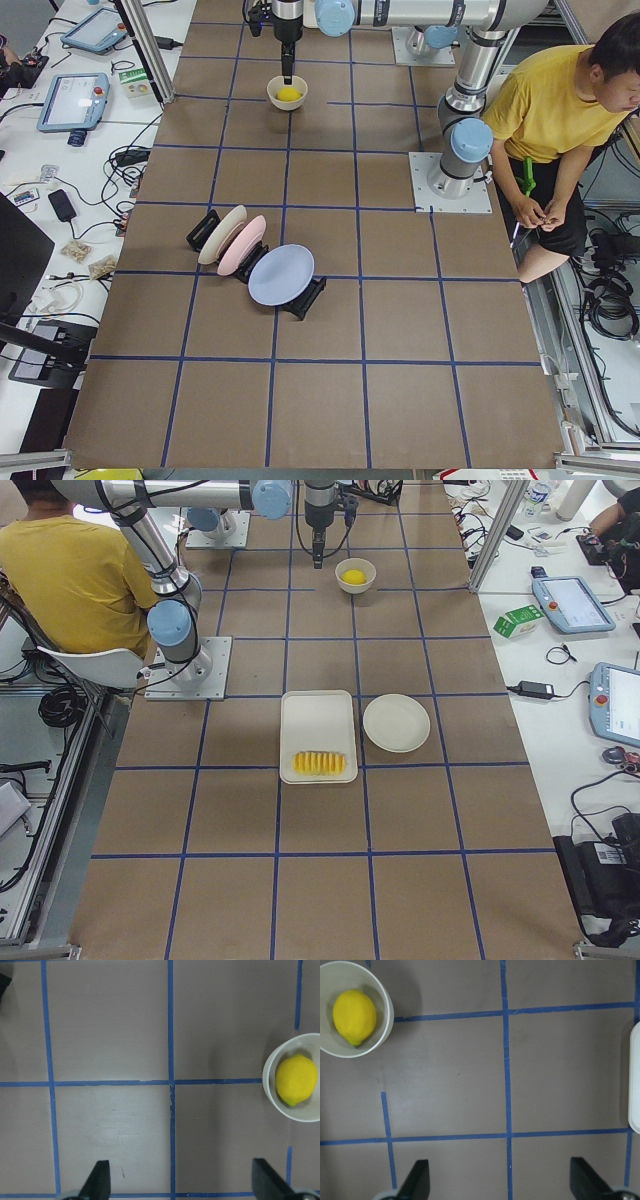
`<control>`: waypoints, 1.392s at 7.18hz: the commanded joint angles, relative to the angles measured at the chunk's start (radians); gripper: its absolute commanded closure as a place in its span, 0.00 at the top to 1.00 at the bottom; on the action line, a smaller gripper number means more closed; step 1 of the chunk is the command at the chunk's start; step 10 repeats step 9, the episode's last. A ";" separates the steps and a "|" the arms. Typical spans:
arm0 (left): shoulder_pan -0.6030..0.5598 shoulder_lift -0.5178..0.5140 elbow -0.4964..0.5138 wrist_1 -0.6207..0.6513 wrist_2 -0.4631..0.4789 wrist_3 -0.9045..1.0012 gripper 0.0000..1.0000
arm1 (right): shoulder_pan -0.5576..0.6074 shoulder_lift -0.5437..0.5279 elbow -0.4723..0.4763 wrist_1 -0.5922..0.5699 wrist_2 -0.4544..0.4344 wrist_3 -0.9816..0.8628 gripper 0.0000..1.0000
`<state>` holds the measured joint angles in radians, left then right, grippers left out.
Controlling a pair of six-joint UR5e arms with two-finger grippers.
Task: Place bowl and put lemon in it
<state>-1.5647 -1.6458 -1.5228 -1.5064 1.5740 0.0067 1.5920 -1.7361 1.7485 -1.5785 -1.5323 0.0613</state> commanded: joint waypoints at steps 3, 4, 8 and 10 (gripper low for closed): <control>0.000 0.003 0.004 -0.002 0.000 -0.001 1.00 | -0.014 -0.019 -0.030 0.057 -0.059 -0.028 1.00; 0.000 0.003 0.004 -0.002 0.000 -0.001 1.00 | -0.014 -0.020 -0.030 0.058 -0.046 -0.028 1.00; 0.000 0.008 0.004 -0.009 -0.002 -0.001 1.00 | -0.012 -0.017 -0.021 0.055 -0.042 -0.028 1.00; 0.000 0.003 0.003 -0.009 -0.003 -0.002 1.00 | -0.010 -0.014 -0.015 0.057 -0.042 -0.025 1.00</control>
